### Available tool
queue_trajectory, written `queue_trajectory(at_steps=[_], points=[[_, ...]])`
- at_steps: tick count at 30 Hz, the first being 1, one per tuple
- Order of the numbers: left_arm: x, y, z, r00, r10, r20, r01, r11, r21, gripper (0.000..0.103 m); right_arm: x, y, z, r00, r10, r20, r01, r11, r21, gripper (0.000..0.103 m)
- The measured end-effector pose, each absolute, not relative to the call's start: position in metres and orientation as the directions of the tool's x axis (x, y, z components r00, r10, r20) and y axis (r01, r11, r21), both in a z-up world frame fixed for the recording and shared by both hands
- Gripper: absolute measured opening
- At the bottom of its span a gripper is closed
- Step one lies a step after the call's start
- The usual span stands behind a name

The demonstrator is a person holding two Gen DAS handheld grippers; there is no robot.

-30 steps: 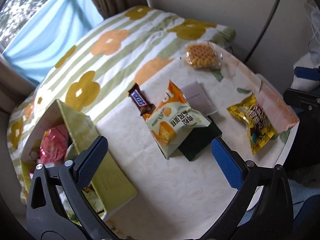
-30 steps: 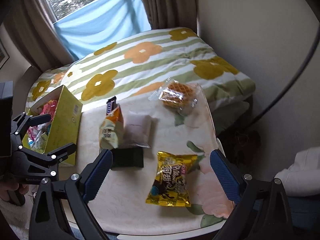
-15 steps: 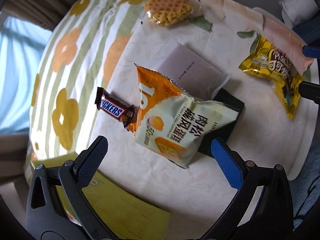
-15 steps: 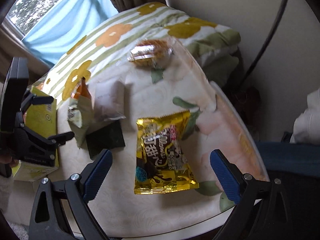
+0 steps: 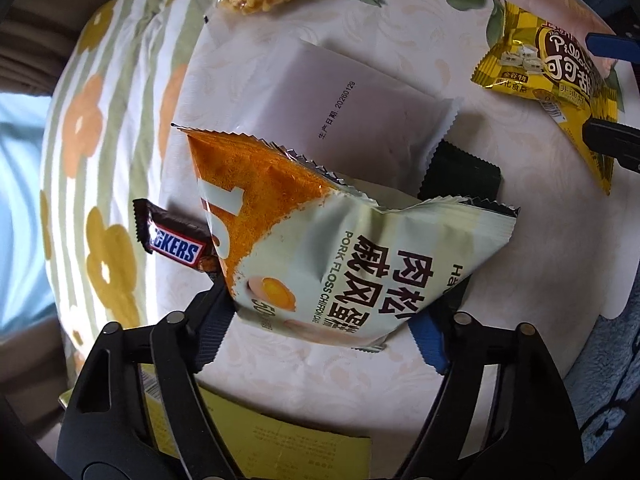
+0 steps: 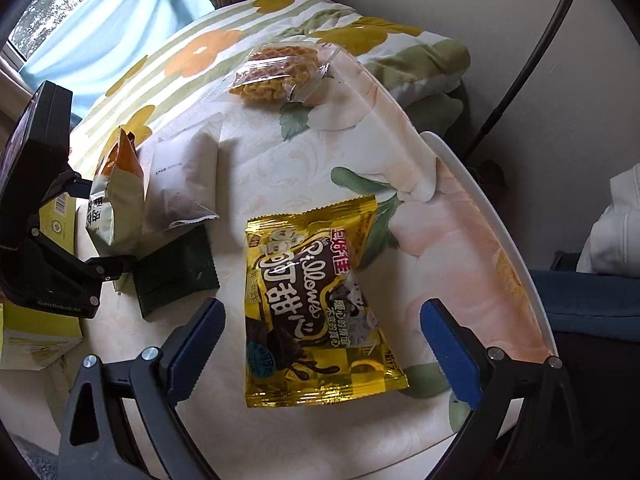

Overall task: Organize snacks
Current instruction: 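Grasp the orange-white chiffon cake bag with the left tool while the right tool grasps the yellow Pillows bag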

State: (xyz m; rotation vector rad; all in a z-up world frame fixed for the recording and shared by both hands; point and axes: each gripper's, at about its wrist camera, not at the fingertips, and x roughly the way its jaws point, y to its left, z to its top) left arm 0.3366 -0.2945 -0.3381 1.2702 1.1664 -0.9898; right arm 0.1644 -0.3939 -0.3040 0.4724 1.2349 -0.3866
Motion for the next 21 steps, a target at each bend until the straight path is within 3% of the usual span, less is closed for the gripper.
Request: queue_trajectory(at_steps=[3, 13, 19, 21], points=[[0.338, -0.293, -0.336, 0.165, 0.067, -0.984, 0.982, 0.086, 0.17, 0.064, 0.166, -0.393, -0.307, 0.282, -0.03, -0.959, 0.521, 0.844, 0.127, 0.097], [0.342, -0.284, -0.328, 0.147, 0.048, -0.988, 0.977, 0.148, 0.153, 0.062, 0.174, -0.389, -0.319, 0.27, -0.036, -0.962, 0.499, 0.86, 0.107, 0.096], [0.342, -0.282, -0.319, 0.145, 0.028, -0.989, 0.97, 0.193, 0.148, 0.062, 0.177, -0.386, -0.325, 0.276, -0.031, -0.961, 0.479, 0.871, 0.109, 0.083], [0.341, -0.281, -0.317, 0.148, 0.024, -0.989, 0.967, 0.204, 0.149, 0.062, 0.178, -0.385, -0.327, 0.276, -0.03, -0.961, 0.472, 0.875, 0.108, 0.073]])
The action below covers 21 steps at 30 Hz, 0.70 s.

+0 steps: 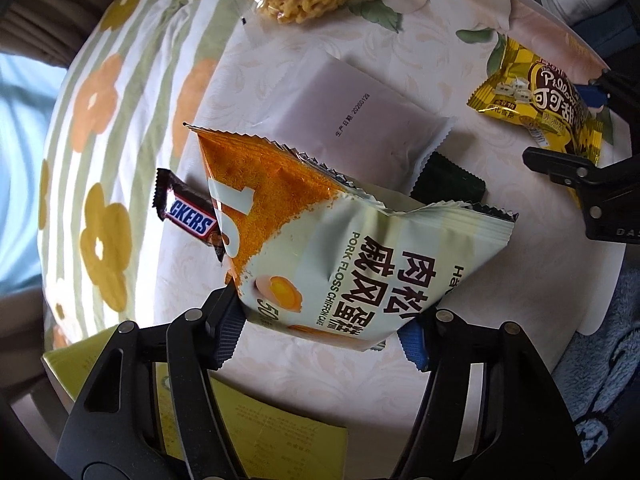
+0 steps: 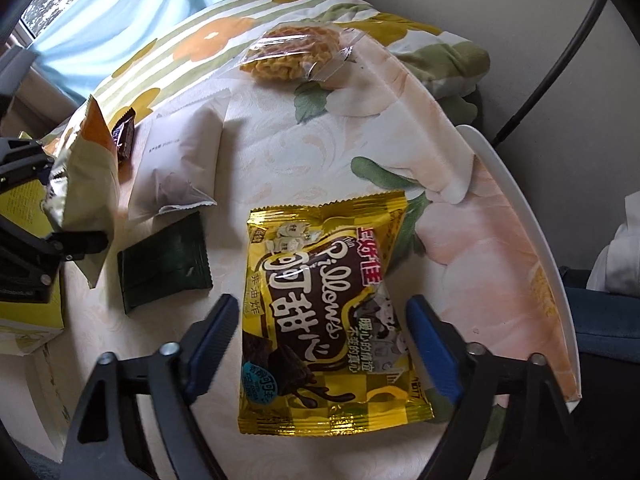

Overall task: Organize snacks
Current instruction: 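Grasp the orange-white chiffon cake bag with the left tool while the right tool grasps the yellow Pillows bag, then carry both bags over the yellow box and open both tools to drop them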

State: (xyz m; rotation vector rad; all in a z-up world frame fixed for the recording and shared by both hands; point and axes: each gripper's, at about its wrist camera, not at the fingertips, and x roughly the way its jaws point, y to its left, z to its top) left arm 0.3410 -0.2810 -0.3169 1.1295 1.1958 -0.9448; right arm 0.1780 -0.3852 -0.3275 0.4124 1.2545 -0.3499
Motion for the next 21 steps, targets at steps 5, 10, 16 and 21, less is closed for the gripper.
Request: queue_trajectory(at_steps=[5, 10, 16, 21], points=[[0.341, -0.278, -0.31, 0.164, 0.018, -0.986, 0.954, 0.252, 0.163, 0.062, 0.176, -0.386, -0.331, 0.276, -0.023, -0.961, 0.465, 0.878, 0.113, 0.063], [0.339, -0.274, -0.303, 0.173, 0.011, -0.985, 0.938, 0.303, 0.169, 0.062, 0.172, -0.386, -0.326, 0.294, -0.006, -0.956, 0.444, 0.887, 0.13, 0.057], [0.332, -0.269, -0.28, 0.209, -0.018, -0.978, 0.906, 0.379, 0.187, 0.061, 0.168, -0.388, -0.299, 0.349, -0.007, -0.937, 0.403, 0.904, 0.143, 0.057], [0.334, -0.259, -0.244, 0.254, -0.073, -0.964, 0.849, 0.493, 0.187, 0.061, 0.175, -0.387, -0.266, 0.41, 0.001, -0.912, 0.334, 0.93, 0.152, 0.057]])
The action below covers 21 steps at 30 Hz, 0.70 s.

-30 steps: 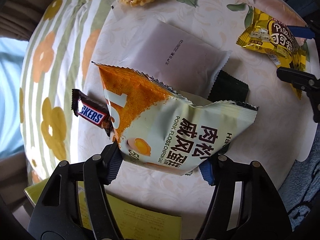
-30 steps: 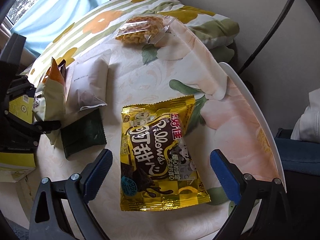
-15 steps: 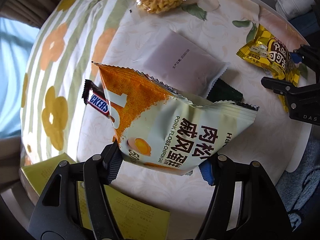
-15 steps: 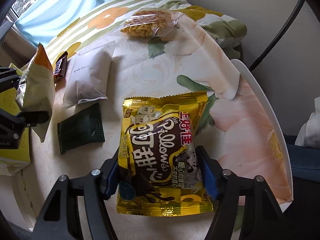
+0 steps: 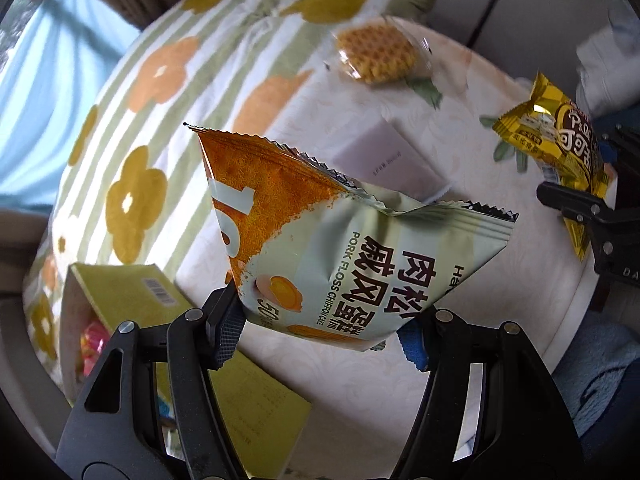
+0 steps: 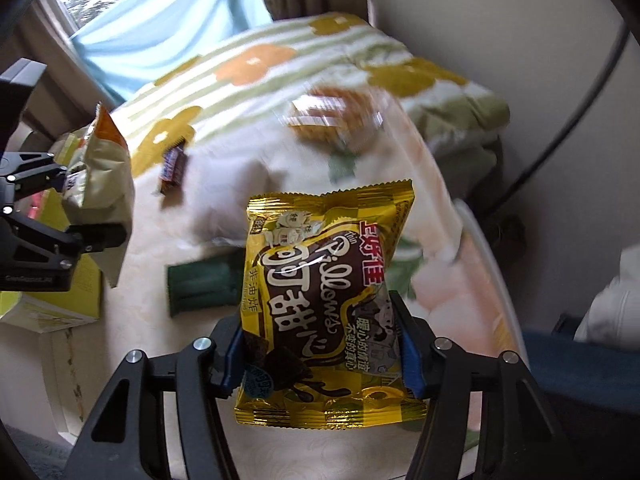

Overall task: Organize snacks
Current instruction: 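Carry both bags over the yellow box and open both tools to drop them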

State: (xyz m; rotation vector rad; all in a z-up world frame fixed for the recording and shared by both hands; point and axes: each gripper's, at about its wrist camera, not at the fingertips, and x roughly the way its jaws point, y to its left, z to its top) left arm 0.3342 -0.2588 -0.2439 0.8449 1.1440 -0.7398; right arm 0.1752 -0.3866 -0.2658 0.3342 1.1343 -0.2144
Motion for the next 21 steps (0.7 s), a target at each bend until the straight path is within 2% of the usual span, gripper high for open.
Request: queue_trajectory(at_steps=[10, 21], points=[[0.346, -0.19, -0.162, 0.391, -0.128, -0.911, 0.62, 0.769, 0.158, 0.061, 0.227, -0.363, -0.186, 0.543, 0.094, -0.835, 0.023, 0.992, 0.127, 0.057], [0.364, -0.045, -0.127, 0.477, -0.074, -0.876, 0.341, 0.934, 0.107, 0.061, 0.285, -0.247, -0.145, 0.557, 0.299, -0.775, -0.278, 0.946, 0.166, 0.057]])
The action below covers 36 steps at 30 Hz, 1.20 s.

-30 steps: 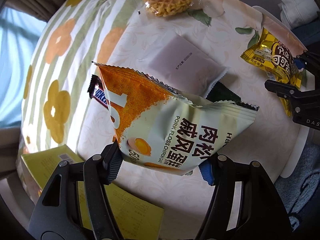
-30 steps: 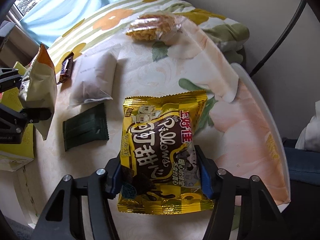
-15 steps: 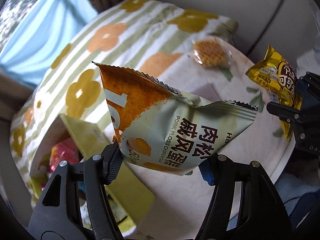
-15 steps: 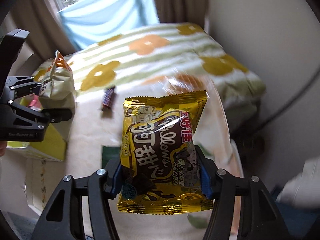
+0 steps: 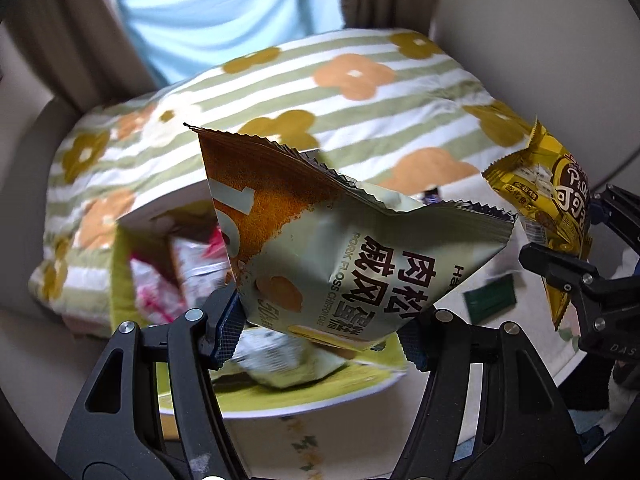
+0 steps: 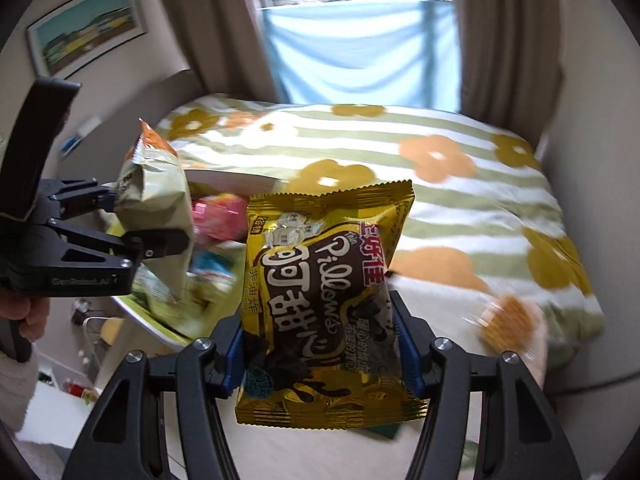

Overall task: Organize snacks
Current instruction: 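Carry both bags over the yellow box and open both tools to drop them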

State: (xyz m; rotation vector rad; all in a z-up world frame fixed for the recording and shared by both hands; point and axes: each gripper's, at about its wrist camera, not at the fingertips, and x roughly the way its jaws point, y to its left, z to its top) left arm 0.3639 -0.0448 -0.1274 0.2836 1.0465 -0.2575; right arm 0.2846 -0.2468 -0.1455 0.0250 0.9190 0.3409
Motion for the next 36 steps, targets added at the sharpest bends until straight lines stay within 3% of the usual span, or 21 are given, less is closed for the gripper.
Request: queue_trajectory(at_steps=[10, 22, 23, 25, 26, 36], points=[[0.393, 0.071, -0.149, 0.439, -0.045, -0.897, 0.226, 0.972, 0.063, 0.061, 0.324, -0.131, -0.15, 0.512, 0.37, -0.775, -0.374, 0.909, 0.187, 0.057], [0.429, 0.095, -0.193, 0.335, -0.1, -0.937, 0.324, 0.946, 0.014, 0.063, 0.35, -0.079, -0.18, 0.463, 0.301, -0.833, -0.276, 0.943, 0.187, 0.057], [0.431, 0.095, -0.195, 0.332, -0.109, -0.937, 0.331, 0.943, 0.008, 0.065, 0.35, -0.079, -0.182, 0.465, 0.289, -0.837, -0.26, 0.948, 0.183, 0.057], [0.432, 0.095, -0.196, 0.343, -0.112, -0.933, 0.341, 0.94, 0.012, 0.085, 0.349, -0.078, -0.18, 0.467, 0.274, -0.841, -0.239, 0.955, 0.178, 0.057], [0.431, 0.095, -0.196, 0.354, -0.111, -0.929, 0.343, 0.939, 0.019, 0.103, 0.349, -0.079, -0.181, 0.466, 0.267, -0.843, -0.228, 0.957, 0.178, 0.057], [0.406, 0.135, -0.197, 0.367, -0.097, -0.925, 0.205, 0.979, -0.021, 0.103, 0.345, -0.083, -0.19, 0.432, 0.272, -0.86, -0.206, 0.958, 0.2, 0.057]])
